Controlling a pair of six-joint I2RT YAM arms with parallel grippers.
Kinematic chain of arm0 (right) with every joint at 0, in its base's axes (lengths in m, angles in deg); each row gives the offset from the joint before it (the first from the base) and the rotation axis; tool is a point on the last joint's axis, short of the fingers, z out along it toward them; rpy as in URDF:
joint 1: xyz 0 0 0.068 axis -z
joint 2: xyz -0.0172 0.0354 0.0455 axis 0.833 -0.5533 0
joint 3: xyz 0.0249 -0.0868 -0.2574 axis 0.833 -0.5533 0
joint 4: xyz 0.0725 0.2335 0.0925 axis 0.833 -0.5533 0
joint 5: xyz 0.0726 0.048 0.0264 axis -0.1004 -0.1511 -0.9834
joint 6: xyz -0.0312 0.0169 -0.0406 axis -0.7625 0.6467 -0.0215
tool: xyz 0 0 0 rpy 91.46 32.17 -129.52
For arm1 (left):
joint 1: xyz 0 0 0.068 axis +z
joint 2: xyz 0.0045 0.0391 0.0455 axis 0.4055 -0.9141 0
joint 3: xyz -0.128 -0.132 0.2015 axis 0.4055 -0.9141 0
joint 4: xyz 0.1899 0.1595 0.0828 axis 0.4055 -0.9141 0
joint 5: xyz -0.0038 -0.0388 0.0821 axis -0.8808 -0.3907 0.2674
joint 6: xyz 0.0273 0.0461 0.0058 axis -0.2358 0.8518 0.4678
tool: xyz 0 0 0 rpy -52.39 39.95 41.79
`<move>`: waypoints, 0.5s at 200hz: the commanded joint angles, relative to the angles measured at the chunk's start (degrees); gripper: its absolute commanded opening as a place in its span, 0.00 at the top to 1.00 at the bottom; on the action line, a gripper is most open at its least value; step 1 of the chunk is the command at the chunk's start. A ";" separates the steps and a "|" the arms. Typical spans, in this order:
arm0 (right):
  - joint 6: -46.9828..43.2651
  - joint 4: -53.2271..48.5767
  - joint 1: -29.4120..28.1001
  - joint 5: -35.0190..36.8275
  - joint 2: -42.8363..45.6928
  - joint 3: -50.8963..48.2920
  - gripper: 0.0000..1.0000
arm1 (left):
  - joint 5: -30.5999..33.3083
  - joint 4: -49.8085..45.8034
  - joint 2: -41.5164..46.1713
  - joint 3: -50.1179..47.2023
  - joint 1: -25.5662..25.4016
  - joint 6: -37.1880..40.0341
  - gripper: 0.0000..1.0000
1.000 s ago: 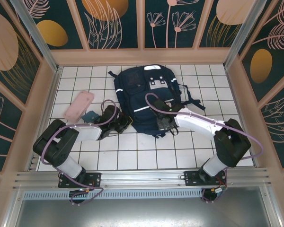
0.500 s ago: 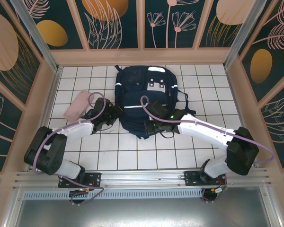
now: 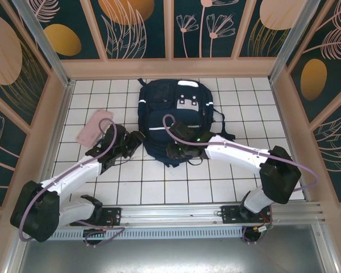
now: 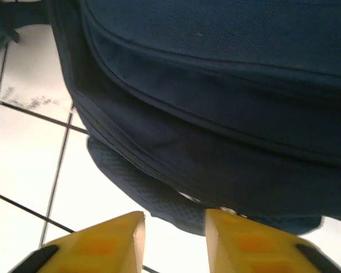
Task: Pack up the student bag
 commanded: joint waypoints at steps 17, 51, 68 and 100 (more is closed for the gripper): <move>1.48 -2.54 -0.27 -0.91 6.82 -7.86 0.52 | -0.88 1.30 -1.52 -0.37 -5.87 -5.88 0.47; 0.62 1.64 -0.13 -0.99 5.13 -8.81 0.51 | -0.78 4.03 -4.45 0.93 -8.92 -8.37 0.45; -0.01 2.70 -0.01 -0.96 2.78 -7.97 0.52 | -0.50 4.21 -5.28 1.70 -9.80 -8.56 0.45; -0.89 2.73 0.08 0.73 -1.35 -6.26 0.57 | 0.00 4.38 -5.57 1.53 -10.22 -9.00 0.44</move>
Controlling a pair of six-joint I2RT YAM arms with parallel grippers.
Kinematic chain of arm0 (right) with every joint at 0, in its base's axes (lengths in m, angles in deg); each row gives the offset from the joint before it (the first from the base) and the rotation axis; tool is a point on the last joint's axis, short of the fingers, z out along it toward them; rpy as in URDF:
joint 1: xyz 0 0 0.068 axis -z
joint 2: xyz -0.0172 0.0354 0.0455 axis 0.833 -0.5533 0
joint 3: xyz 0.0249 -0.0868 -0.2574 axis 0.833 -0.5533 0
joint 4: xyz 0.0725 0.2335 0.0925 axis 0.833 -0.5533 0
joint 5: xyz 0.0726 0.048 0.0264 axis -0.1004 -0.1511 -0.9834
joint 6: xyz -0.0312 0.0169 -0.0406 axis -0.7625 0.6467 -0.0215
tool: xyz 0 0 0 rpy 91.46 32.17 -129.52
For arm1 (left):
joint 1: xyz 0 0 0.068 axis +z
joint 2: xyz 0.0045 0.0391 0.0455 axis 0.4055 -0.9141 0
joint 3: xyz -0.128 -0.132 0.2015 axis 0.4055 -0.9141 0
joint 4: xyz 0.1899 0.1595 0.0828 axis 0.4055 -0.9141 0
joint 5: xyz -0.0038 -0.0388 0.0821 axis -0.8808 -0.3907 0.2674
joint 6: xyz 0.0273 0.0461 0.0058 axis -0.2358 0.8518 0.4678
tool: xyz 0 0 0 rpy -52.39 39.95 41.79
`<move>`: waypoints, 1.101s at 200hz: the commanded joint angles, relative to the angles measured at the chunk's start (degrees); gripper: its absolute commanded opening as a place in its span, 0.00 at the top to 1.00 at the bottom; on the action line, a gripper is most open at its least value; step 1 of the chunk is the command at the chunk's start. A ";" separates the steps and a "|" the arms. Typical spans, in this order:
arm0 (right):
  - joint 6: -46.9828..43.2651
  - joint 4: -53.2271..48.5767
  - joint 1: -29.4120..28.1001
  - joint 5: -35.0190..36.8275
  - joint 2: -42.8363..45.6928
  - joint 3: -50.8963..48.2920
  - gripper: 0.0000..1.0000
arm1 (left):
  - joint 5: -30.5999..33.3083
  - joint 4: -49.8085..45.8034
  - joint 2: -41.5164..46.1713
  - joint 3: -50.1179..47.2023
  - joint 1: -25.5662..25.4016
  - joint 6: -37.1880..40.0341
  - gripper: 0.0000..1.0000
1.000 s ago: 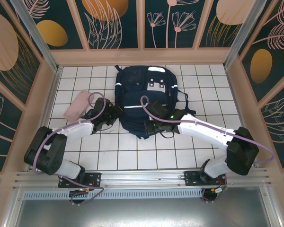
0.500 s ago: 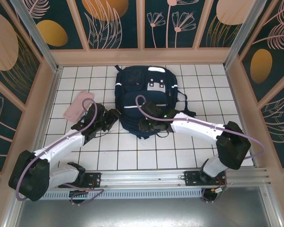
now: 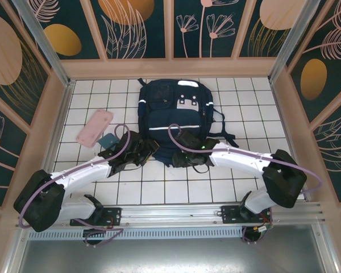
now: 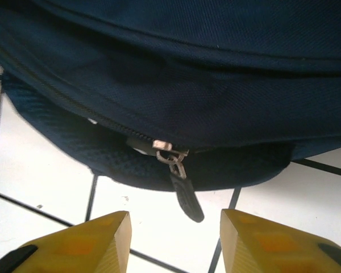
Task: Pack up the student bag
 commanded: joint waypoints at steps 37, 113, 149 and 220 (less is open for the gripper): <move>-2.59 2.74 0.23 2.17 -3.93 2.21 0.64 | 0.61 2.26 -0.35 1.20 -0.58 -1.92 0.44; -3.71 3.59 0.50 2.18 -5.42 3.09 0.95 | -2.33 7.14 -2.42 0.19 -0.97 -3.49 0.43; -4.52 3.46 0.17 1.56 -4.25 3.30 1.00 | -4.23 9.89 -4.66 0.84 -1.16 -3.98 0.43; -7.22 7.35 -0.98 -5.51 0.78 1.72 1.00 | -3.00 12.46 -9.77 1.57 -1.18 -5.37 0.51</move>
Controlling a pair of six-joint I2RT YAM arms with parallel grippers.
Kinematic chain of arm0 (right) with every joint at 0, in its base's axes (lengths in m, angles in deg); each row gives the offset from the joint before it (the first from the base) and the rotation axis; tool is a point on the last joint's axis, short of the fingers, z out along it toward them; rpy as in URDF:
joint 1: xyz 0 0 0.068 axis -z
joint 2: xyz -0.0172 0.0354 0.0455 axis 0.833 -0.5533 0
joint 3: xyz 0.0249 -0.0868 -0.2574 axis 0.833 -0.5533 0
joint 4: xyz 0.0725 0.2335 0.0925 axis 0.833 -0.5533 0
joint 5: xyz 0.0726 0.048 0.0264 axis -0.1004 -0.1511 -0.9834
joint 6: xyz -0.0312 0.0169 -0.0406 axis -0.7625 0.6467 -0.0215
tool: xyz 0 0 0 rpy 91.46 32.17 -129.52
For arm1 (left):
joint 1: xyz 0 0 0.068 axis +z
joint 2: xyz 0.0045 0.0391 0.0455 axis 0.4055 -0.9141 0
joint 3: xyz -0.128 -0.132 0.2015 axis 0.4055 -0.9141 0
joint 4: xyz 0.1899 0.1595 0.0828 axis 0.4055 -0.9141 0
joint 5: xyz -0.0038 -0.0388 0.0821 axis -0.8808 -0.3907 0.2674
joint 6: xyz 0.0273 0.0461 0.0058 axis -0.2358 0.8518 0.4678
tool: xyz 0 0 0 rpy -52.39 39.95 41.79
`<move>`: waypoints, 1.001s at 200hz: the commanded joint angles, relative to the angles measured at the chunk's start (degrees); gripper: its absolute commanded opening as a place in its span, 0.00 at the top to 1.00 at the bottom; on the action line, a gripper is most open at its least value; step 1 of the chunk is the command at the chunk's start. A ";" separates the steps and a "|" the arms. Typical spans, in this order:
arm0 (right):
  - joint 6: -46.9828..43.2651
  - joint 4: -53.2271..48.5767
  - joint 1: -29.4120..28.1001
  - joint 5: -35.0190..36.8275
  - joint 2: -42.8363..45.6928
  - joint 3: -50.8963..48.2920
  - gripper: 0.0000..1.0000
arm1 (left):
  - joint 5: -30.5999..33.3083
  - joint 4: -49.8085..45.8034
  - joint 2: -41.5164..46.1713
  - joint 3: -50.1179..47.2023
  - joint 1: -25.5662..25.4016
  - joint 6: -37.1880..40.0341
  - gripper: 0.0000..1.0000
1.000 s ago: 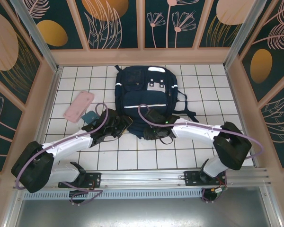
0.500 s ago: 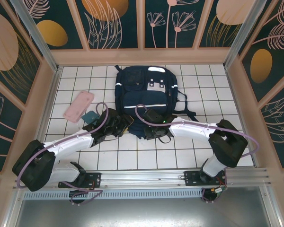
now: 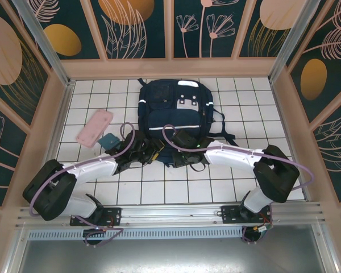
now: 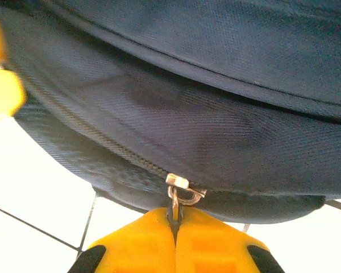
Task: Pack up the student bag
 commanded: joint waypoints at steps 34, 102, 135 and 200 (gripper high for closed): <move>-3.59 4.86 -1.85 -6.35 3.68 -0.12 1.00 | 1.43 4.47 -3.81 0.78 -0.25 -2.03 0.55; -4.19 1.58 -2.38 -1.37 5.31 -0.68 1.00 | 2.83 5.41 -7.05 1.65 -0.28 -0.13 0.71; -3.44 -2.24 -2.38 5.75 6.33 -0.69 1.00 | 5.21 1.37 -6.23 3.11 -0.30 3.21 0.85; 1.43 -12.25 2.99 19.95 6.73 -1.34 1.00 | 10.32 -4.74 -3.54 2.10 -0.16 5.52 1.00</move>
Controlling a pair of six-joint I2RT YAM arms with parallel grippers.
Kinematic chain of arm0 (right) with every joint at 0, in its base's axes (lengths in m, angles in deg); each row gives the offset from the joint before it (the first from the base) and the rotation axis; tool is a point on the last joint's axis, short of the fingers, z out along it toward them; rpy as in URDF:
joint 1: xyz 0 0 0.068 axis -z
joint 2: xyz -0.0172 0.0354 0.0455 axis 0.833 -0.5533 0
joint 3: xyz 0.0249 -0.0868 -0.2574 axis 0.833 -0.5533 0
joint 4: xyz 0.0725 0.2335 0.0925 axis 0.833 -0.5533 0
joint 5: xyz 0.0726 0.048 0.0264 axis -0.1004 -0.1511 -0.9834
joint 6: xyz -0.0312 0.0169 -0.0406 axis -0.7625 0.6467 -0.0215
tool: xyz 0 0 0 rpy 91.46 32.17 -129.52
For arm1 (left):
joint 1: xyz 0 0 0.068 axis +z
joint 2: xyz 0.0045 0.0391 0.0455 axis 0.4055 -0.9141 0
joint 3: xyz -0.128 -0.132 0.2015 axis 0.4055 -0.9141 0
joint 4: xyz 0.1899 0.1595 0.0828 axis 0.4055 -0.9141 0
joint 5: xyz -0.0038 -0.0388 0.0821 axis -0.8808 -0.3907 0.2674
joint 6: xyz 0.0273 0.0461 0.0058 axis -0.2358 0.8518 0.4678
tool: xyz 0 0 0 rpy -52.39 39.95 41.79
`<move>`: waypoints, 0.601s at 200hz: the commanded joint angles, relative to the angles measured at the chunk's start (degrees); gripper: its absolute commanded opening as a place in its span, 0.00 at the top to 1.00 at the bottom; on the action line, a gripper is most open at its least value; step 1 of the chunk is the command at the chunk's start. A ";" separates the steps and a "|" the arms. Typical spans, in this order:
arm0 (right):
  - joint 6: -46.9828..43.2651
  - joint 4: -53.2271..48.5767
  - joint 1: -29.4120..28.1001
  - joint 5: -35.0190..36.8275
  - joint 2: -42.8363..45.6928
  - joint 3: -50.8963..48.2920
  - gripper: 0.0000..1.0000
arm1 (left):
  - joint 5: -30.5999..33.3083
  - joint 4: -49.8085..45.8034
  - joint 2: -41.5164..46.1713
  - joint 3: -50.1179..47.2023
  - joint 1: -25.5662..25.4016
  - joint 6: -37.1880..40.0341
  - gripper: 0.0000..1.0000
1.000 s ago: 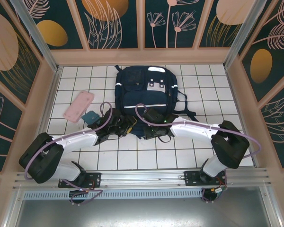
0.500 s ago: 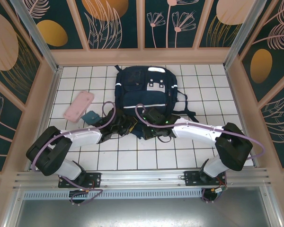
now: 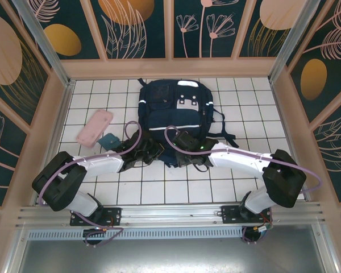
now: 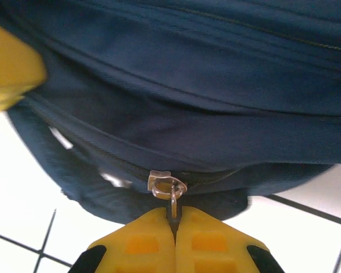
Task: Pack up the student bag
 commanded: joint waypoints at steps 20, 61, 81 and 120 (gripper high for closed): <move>4.30 -8.60 6.39 11.33 4.09 -1.04 1.00 | 8.13 -7.81 3.08 -0.33 0.75 3.01 1.00; 11.62 -11.99 12.45 15.66 4.09 0.83 1.00 | 9.08 -9.57 5.10 -0.36 0.80 4.17 1.00; 11.20 -11.82 11.51 13.93 5.33 1.42 1.00 | 9.25 -10.12 5.03 0.56 0.83 5.17 1.00; 4.53 -7.69 4.74 4.31 8.26 0.33 1.00 | 11.83 -14.13 4.51 4.07 2.42 8.96 1.00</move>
